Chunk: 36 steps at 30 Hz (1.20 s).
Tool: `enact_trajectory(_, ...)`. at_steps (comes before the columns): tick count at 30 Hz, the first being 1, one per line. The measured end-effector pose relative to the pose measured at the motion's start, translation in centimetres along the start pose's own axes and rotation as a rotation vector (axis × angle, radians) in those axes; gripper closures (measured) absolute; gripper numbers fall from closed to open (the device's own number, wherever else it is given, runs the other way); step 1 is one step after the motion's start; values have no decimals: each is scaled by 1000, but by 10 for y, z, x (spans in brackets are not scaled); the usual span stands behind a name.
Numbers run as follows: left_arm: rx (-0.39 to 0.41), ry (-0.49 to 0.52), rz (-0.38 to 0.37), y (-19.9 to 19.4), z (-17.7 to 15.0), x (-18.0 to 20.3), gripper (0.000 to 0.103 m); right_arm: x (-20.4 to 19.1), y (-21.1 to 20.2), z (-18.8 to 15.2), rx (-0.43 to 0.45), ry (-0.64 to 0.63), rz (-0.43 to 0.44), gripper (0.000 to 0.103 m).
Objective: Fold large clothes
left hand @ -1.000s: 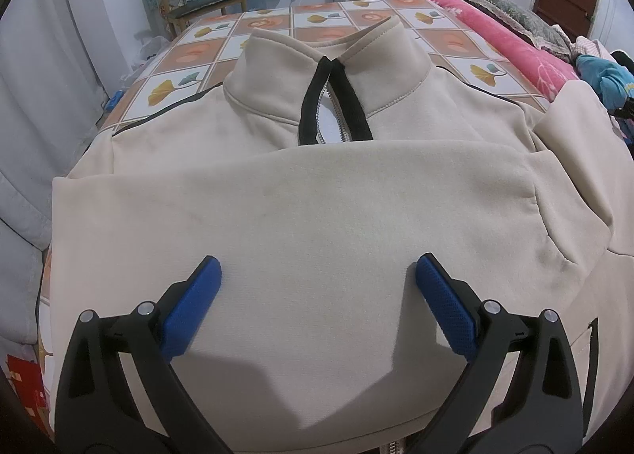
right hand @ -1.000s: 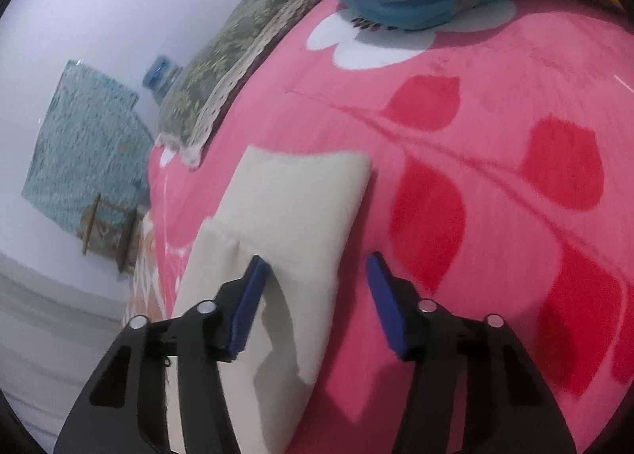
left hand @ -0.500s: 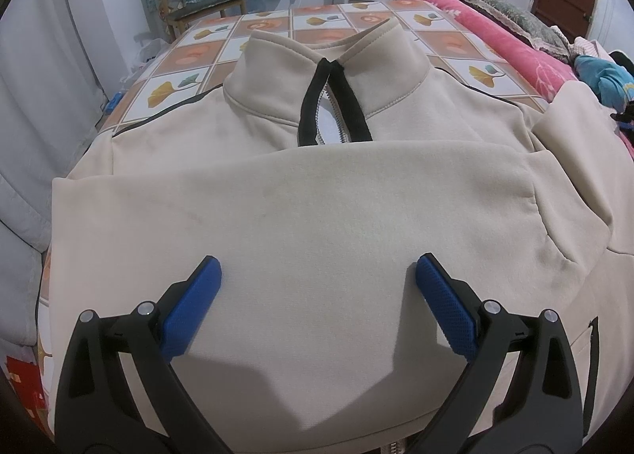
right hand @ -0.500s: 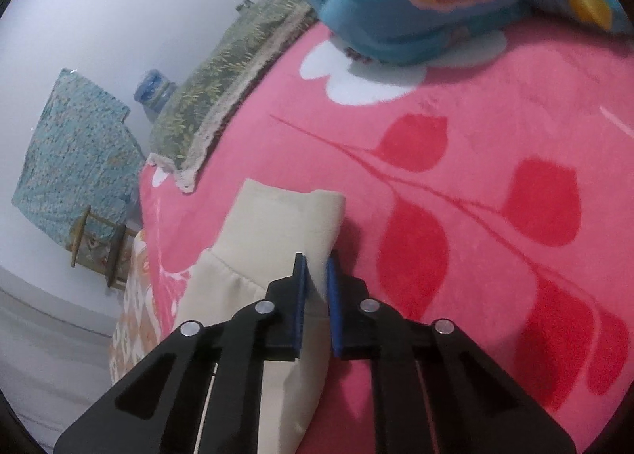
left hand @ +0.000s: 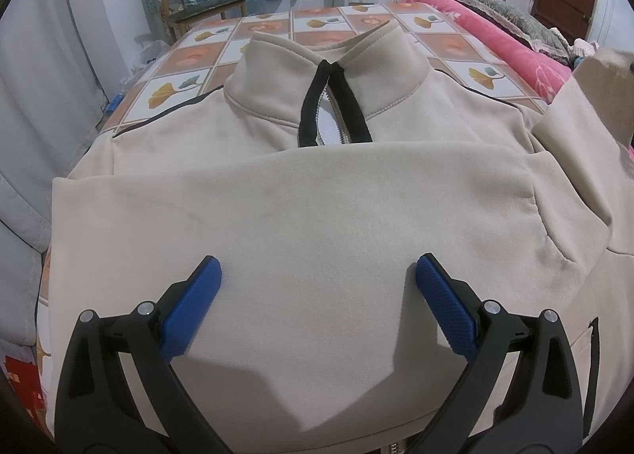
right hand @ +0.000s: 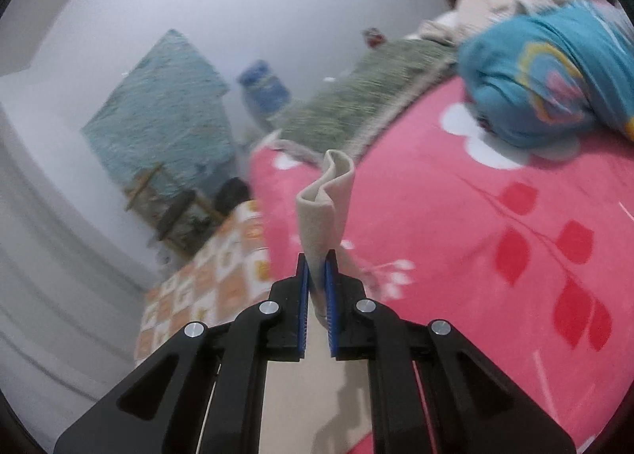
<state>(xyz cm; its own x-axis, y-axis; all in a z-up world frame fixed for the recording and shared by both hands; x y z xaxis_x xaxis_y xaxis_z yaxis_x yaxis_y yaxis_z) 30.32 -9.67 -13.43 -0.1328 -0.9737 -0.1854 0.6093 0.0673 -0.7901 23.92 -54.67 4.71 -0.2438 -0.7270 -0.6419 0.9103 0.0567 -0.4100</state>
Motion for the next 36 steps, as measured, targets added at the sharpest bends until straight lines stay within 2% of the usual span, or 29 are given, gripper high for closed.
enact_trajectory(16,12,-4,-1,0,-1,0,7,-158,2,-63,-95,-107,322,95)
enact_trajectory(24,18,-5,-3,-2,0,0,7,-205,3,-95,-152,-142,404,95)
enact_trajectory(36,20,-6,-6,-2,1,1,7,-253,-5,-110,-176,-177,465,95)
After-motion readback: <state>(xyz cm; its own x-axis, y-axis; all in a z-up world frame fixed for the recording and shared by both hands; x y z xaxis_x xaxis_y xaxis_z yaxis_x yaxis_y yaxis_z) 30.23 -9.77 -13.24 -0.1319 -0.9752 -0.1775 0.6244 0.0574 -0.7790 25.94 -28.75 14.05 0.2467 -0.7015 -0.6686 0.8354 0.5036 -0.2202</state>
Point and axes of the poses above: each gripper's, at about its wrist camera, not at the fingertips, and y roughly the way its jaws point, x to its right, z to its top, the point moved 9 cm from there along y, roughly the way its jaws point, and after that the axes turned 12 degrees about z, right-handed, at the moved point
